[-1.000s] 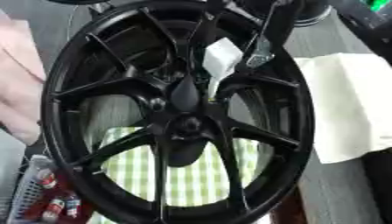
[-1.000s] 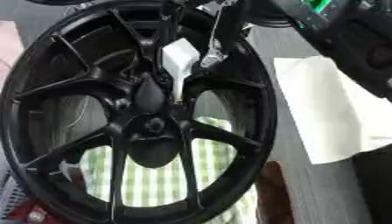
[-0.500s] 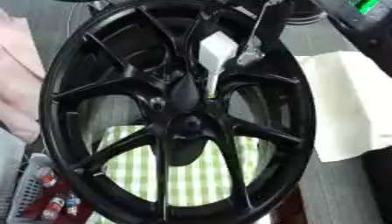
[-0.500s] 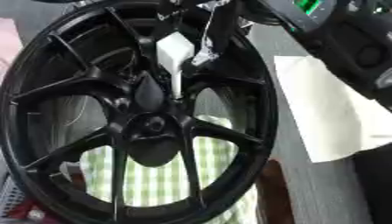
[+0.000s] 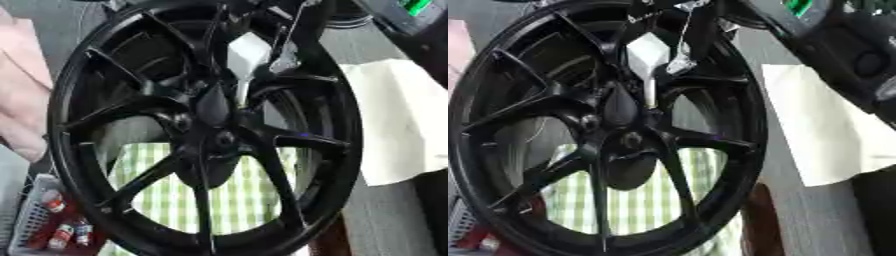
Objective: Pull the pin out of the wheel hub.
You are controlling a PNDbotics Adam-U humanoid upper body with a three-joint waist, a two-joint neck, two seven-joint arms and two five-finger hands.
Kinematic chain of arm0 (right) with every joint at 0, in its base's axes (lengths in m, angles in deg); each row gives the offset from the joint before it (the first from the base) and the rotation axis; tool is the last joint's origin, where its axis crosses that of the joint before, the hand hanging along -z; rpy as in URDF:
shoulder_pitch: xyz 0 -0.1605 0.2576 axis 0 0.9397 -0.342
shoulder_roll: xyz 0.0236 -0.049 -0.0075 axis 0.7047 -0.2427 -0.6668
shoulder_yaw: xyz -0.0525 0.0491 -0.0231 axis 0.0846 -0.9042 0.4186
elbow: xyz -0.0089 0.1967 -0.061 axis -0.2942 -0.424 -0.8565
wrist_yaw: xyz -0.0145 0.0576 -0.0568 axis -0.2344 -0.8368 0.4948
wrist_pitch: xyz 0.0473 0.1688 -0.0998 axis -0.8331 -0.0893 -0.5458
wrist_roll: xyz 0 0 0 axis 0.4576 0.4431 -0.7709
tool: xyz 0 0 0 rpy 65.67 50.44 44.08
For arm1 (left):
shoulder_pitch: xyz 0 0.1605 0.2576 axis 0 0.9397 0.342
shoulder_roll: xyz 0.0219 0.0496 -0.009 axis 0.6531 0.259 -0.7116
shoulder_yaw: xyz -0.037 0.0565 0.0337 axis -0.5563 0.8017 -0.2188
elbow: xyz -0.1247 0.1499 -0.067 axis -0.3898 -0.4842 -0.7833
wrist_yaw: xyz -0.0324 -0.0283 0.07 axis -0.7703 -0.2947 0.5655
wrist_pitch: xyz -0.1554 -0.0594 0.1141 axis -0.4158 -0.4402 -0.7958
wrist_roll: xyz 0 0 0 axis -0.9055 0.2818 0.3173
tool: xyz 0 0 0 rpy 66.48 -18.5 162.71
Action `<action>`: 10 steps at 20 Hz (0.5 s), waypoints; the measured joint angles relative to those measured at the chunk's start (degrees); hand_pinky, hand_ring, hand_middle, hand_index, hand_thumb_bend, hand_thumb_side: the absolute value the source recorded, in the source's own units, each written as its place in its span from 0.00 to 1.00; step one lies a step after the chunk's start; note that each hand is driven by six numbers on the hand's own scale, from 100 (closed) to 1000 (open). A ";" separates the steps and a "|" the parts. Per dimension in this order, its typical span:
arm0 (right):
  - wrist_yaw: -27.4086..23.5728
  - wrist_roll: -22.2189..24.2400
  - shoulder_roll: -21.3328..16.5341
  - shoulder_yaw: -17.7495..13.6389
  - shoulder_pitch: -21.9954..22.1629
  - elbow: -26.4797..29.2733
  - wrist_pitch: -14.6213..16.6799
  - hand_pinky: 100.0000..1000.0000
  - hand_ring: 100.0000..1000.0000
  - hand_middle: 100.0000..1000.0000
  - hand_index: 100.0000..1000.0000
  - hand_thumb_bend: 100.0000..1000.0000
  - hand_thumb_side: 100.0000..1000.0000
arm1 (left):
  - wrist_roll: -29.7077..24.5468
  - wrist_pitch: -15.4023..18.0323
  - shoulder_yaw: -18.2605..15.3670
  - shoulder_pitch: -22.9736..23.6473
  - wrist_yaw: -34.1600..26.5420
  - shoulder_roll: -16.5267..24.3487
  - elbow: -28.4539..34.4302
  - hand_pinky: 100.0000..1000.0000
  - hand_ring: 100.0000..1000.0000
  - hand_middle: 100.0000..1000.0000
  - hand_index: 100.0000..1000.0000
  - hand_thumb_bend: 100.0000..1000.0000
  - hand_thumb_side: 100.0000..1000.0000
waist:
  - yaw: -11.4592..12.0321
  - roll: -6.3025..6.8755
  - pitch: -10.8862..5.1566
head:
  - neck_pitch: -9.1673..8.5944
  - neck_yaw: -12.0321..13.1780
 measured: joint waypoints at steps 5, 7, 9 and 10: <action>-0.04 0.02 0.00 -1.26 -0.37 0.18 0.12 0.84 0.67 0.33 0.50 0.18 0.00 | 0.04 0.03 -0.27 0.08 0.00 0.00 0.00 0.70 0.71 0.66 0.66 0.37 0.64 | -0.17 0.04 -0.02 | 0.16 -0.13; -0.03 0.02 0.00 -1.99 -0.62 0.29 0.12 0.84 0.66 0.32 0.49 0.20 0.00 | 0.08 0.05 -0.29 0.19 0.00 0.00 -0.01 0.70 0.71 0.66 0.66 0.37 0.64 | -0.24 0.17 -0.06 | 0.16 -0.31; -0.02 0.02 -0.01 -2.81 -1.05 0.29 0.13 0.84 0.66 0.32 0.48 0.21 0.00 | 0.17 0.07 -0.30 0.27 0.00 0.00 -0.01 0.70 0.71 0.66 0.66 0.37 0.63 | -0.30 0.36 -0.10 | 0.17 -0.44; -0.01 0.02 -0.02 -3.19 -1.16 0.29 0.13 0.84 0.66 0.32 0.48 0.19 0.00 | 0.20 0.09 -0.30 0.33 0.00 0.00 -0.01 0.70 0.71 0.66 0.66 0.37 0.64 | -0.36 0.39 -0.14 | 0.17 -0.48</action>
